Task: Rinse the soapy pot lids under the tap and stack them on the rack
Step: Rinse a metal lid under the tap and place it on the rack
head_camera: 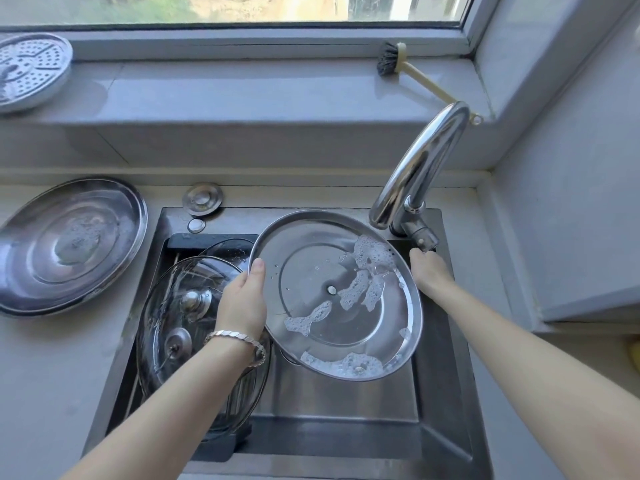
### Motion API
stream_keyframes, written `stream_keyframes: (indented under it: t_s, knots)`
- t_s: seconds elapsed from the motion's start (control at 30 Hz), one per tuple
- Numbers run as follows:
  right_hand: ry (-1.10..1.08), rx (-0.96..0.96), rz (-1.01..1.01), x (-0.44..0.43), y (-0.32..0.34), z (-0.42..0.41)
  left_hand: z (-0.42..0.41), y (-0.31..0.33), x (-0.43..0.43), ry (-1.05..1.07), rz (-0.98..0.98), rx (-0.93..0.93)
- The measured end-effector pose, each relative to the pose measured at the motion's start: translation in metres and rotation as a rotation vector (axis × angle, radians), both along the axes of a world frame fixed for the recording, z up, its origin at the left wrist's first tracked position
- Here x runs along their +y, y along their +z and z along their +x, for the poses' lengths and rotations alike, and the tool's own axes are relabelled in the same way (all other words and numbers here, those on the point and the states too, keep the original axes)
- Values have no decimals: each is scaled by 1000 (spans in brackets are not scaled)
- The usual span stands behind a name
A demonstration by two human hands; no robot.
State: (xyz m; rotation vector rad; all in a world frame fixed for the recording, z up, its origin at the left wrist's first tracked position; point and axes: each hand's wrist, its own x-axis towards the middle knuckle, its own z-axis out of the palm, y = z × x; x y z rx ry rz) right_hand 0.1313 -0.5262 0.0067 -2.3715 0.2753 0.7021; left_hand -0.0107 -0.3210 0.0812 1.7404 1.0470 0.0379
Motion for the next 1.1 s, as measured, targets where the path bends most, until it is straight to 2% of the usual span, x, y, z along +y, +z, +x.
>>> stream_keyframes:
  t_s: [0.2, 0.27, 0.33, 0.37, 0.47, 0.53, 0.6, 0.67, 0.73, 0.77, 0.93, 0.97, 1.07, 1.1]
  knots:
    - [-140, 5, 27, 7, 9, -5, 0, 3, 0, 8, 5, -7]
    - [-95, -125, -110, 13, 12, -20, -1, 5, -1, 5, 21, -8]
    - [166, -351, -218, 24, 14, -45, -2, 5, -2, -1, 41, -26]
    - [326, -381, -208, 31, 14, -58, -3, 5, -3, -1, 47, -42]
    - [692, -240, -65, 54, 21, -99, -6, 5, -11, 4, 27, -103]
    - [907, -302, 109, 68, 26, -117, -9, 2, -16, -12, 13, -130]
    - [1038, -404, 154, 73, 25, -113, -13, -1, -17, 12, -35, -147]
    - [914, -416, 48, 68, 18, -92, -15, 1, -14, 50, -56, -174]
    - [640, -312, -114, 60, 14, -74, -15, 5, -13, 54, -28, -196]
    - [602, -274, -148, 59, 14, -74, -14, 7, -14, 53, -17, -205]
    - [1016, -470, 90, 69, 24, -101, -12, 9, -24, 22, -29, -194]
    - [988, -480, 64, 66, 22, -90, -14, 9, -24, 20, -41, -198]
    - [673, -363, -150, 54, 22, -64, -18, 14, -22, 18, -30, -204]
    - [679, -342, -159, 55, 24, -68, -17, 14, -22, 12, -22, -201]
